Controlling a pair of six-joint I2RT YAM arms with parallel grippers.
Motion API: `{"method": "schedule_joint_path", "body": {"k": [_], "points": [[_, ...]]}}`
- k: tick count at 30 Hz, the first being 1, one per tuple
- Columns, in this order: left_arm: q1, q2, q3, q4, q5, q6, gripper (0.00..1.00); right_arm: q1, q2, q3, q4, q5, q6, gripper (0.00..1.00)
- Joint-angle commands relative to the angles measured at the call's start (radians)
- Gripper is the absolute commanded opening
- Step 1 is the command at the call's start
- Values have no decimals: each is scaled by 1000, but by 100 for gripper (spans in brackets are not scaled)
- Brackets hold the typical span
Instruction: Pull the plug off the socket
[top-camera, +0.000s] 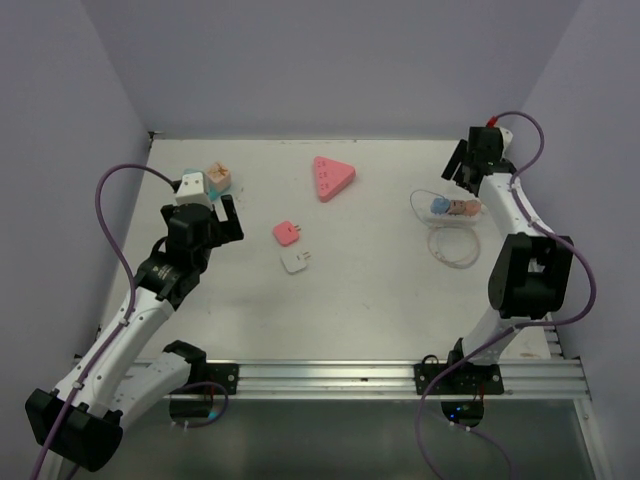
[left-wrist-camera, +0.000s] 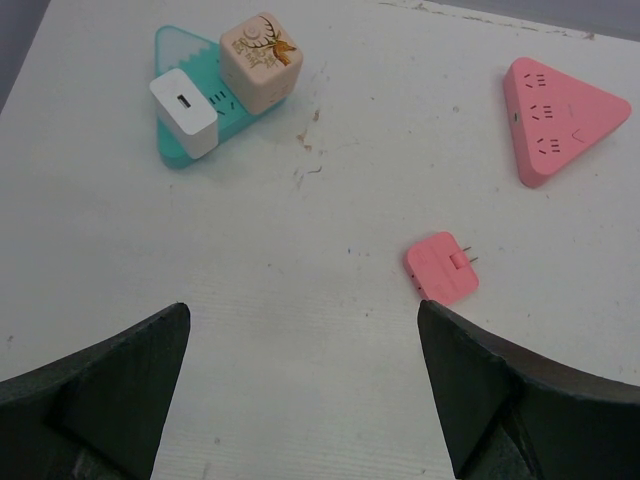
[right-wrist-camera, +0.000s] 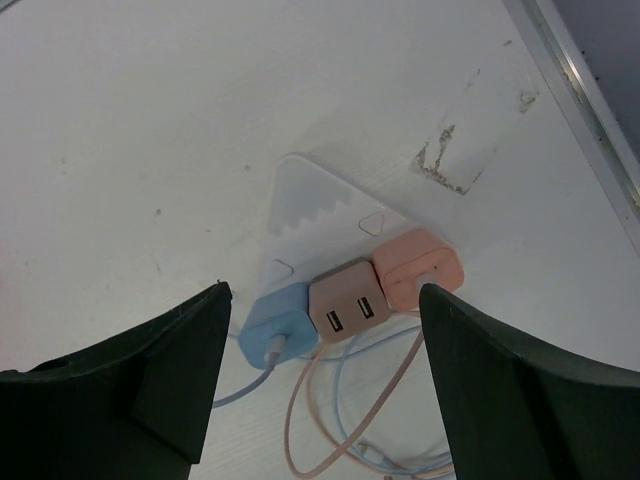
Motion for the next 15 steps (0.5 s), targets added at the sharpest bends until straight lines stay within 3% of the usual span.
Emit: {"method": "schedule_joint_path", "body": {"k": [1, 8, 15], "points": [[7, -11, -4, 27, 3, 10, 100, -6, 49, -1, -13, 34, -1, 79], [7, -11, -6, 27, 11, 9, 100, -29, 122, -30, 37, -9, -30, 79], [7, -10, -4, 27, 14, 12, 100, -18, 69, -114, 35, -84, 11, 75]]}}
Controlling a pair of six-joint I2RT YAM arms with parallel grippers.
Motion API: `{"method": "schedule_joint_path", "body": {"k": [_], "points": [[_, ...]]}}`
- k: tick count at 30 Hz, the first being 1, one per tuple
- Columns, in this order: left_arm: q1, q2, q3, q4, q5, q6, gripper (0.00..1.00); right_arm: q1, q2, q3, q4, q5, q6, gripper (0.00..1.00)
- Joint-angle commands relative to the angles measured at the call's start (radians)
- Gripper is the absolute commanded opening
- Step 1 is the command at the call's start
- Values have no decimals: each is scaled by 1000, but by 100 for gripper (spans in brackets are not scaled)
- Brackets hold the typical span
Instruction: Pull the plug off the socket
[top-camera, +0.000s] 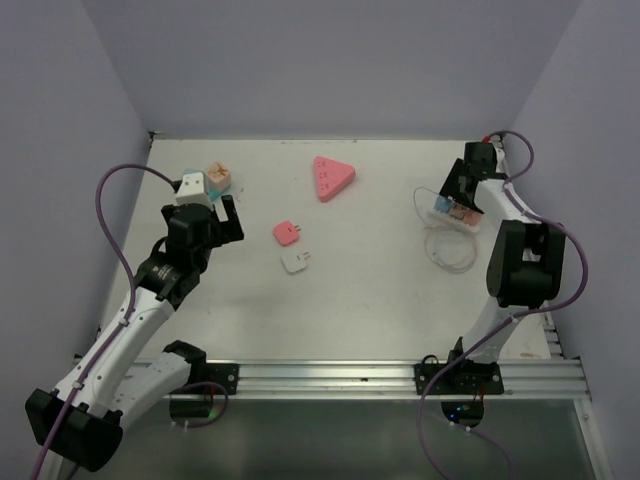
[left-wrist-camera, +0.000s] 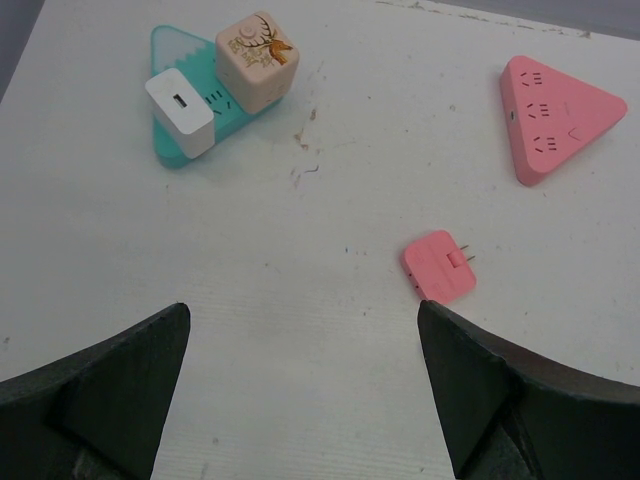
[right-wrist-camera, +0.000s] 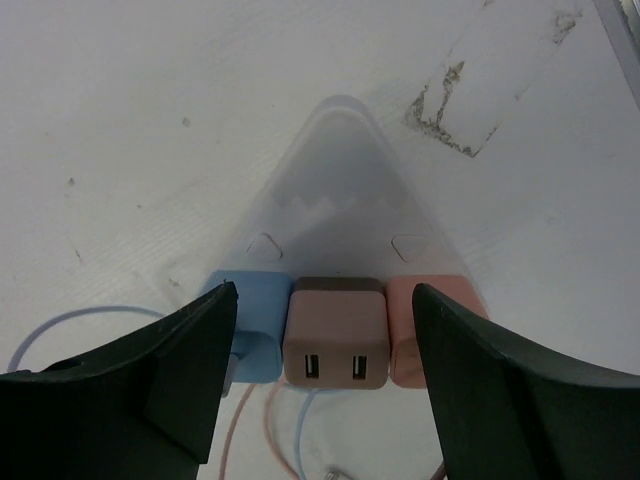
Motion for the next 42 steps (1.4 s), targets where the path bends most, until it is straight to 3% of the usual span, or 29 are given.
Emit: {"method": "schedule_joint_path", "body": {"k": [1, 7, 13, 20, 28, 35, 38, 42], "points": [[7, -8, -3, 27, 9, 12, 100, 12, -64, -64, -20, -59, 43, 74], [7, -4, -3, 25, 5, 14, 100, 66, -151, -147, -65, -125, 133, 71], [7, 3, -3, 24, 2, 14, 100, 215, -216, -238, -9, -214, 233, 68], [7, 12, -6, 22, 0, 13, 100, 387, -278, -267, 39, -217, 334, 67], [7, 15, -4, 22, 8, 14, 100, 361, -400, -218, -65, -104, 204, 67], [7, 16, -6, 24, 14, 14, 100, 293, -391, -301, -48, -192, 166, 60], [7, 19, -6, 24, 16, 13, 100, 295, -383, -324, -42, -237, 152, 55], [7, 21, -6, 22, 14, 15, 100, 295, -398, -354, -42, -292, 150, 41]]}}
